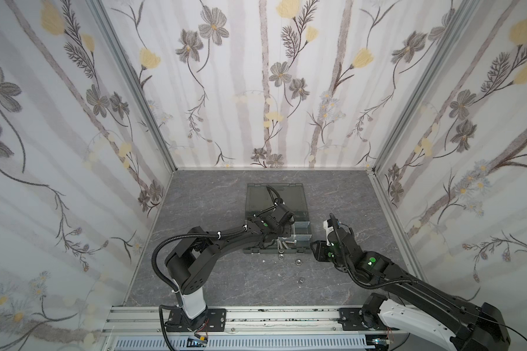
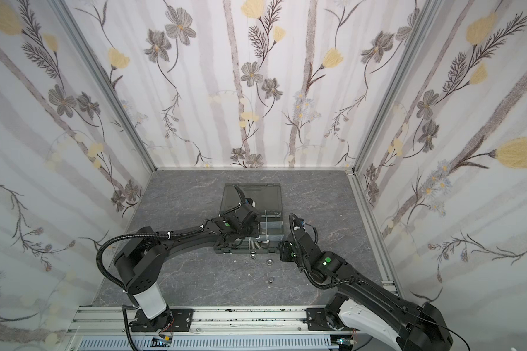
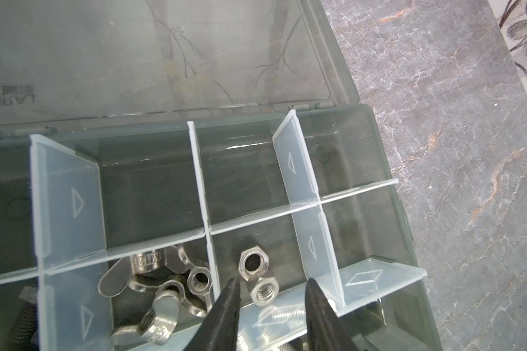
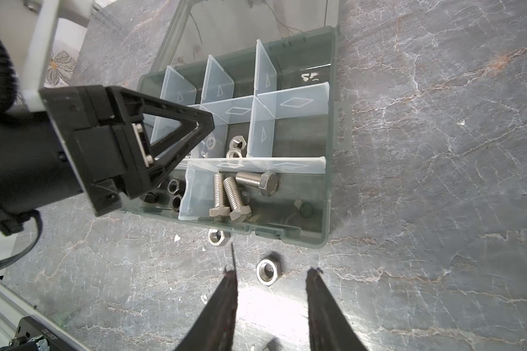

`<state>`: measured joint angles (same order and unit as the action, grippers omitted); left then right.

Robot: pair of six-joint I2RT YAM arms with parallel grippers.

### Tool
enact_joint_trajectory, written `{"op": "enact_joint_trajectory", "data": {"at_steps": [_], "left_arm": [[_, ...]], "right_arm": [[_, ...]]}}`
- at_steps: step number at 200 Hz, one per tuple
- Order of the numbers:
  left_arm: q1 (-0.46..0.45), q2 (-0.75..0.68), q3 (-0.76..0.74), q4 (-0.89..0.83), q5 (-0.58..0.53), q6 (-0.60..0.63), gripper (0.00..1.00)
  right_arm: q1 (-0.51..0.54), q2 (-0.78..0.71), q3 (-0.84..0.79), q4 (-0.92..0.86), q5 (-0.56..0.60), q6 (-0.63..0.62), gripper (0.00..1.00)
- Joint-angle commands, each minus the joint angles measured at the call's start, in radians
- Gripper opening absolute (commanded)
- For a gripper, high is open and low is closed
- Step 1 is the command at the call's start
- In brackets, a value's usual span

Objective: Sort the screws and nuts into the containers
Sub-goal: 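Lower the hex nut into the compartment and open the left gripper, then withdraw the left gripper while the right gripper closes on a silver hex nut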

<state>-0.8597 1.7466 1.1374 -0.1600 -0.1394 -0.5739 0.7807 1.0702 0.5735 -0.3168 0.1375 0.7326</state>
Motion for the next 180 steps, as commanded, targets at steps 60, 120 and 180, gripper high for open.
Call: {"op": "enact_joint_trajectory", "data": {"at_steps": [60, 120, 180], "left_arm": [[0.002, -0.277, -0.234, 0.031, -0.061, -0.128, 0.40], [0.003, -0.567, -0.459, 0.036, -0.112, -0.232, 0.43], [0.001, -0.733, -0.614, 0.036, -0.115, -0.314, 0.45]], "right_arm": [[0.001, 0.024, -0.044, 0.057, -0.014, 0.014, 0.39], [0.009, 0.124, -0.012, 0.090, -0.044, -0.009, 0.38], [0.029, 0.168, -0.026, 0.109, -0.052, -0.002, 0.38]]}}
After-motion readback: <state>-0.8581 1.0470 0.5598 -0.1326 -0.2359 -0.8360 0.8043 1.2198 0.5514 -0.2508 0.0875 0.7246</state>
